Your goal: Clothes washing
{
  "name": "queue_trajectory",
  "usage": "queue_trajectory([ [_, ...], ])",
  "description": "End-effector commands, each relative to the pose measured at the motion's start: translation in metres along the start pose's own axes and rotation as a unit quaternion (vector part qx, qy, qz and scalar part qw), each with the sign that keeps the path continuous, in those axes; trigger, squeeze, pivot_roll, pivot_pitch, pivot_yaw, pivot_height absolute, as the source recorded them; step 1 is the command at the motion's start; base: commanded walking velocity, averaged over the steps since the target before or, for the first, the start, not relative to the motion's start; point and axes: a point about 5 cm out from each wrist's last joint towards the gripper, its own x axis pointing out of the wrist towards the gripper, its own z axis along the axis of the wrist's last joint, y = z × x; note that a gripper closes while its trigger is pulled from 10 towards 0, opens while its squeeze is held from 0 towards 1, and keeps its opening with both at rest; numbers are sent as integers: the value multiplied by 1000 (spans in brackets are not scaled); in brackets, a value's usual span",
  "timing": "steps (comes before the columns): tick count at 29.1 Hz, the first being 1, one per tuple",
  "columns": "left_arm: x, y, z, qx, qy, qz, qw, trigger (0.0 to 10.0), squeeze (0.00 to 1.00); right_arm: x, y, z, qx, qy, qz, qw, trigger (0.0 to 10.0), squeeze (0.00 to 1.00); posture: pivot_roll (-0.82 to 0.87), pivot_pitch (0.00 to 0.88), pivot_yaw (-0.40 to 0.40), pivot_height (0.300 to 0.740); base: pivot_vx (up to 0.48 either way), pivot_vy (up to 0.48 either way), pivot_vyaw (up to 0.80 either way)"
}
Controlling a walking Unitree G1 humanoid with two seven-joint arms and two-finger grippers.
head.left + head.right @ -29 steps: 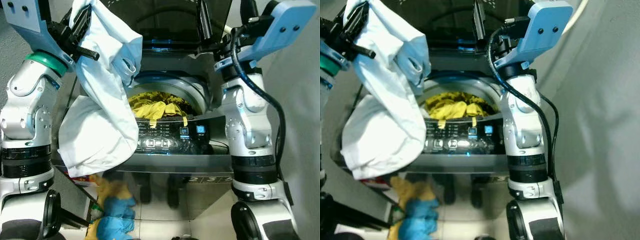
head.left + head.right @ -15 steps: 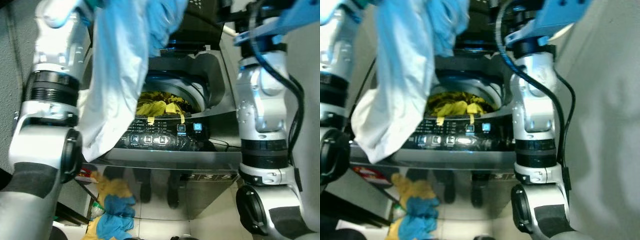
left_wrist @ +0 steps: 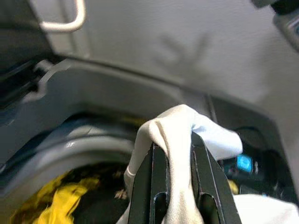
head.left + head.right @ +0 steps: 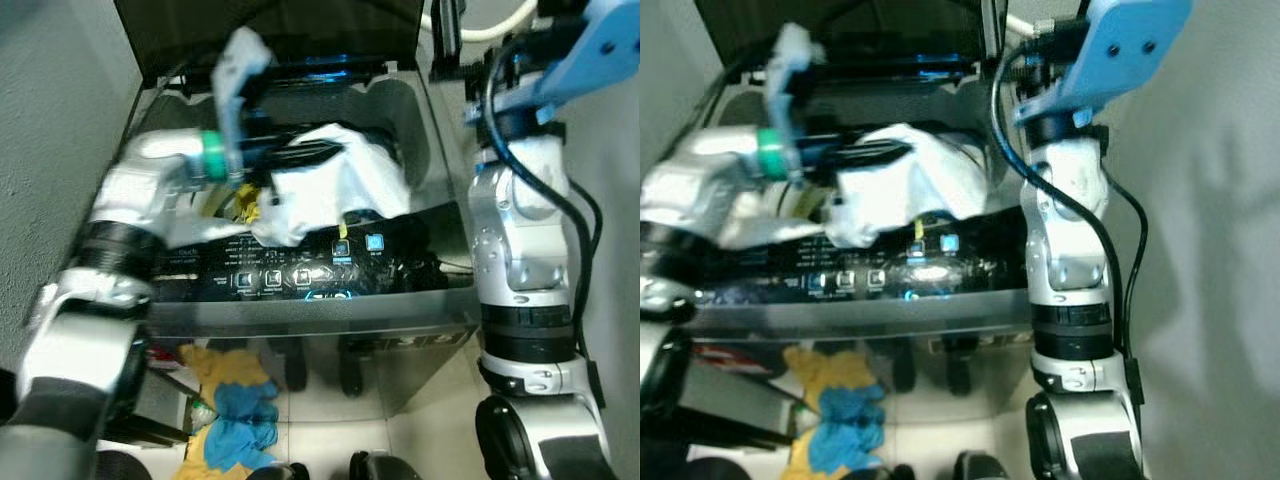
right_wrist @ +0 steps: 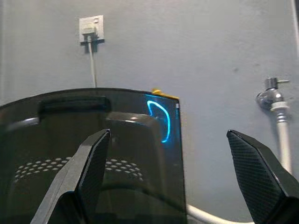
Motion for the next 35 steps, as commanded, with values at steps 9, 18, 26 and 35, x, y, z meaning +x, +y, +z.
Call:
queue_trajectory([
  [9,-28,20,10,-2,-25,139,990,10000,1000,-1,10,0,13,3,12,1000,10000,0,70,124,109,740,0,0,0],
  [18,-42,12,20,-12,-62,143,988,10000,1000,-2,14,-1,16,8,21,1000,10000,0,72,109,107,740,0,0,0],
  [26,-42,13,46,45,-153,280,946,10000,0,-15,9,-26,68,84,-13,994,10000,0,71,73,91,740,0,0,0],
  [35,-68,7,62,118,-207,438,867,10000,0,-25,7,-39,104,114,-28,988,10000,0,80,47,50,740,0,0,0],
])
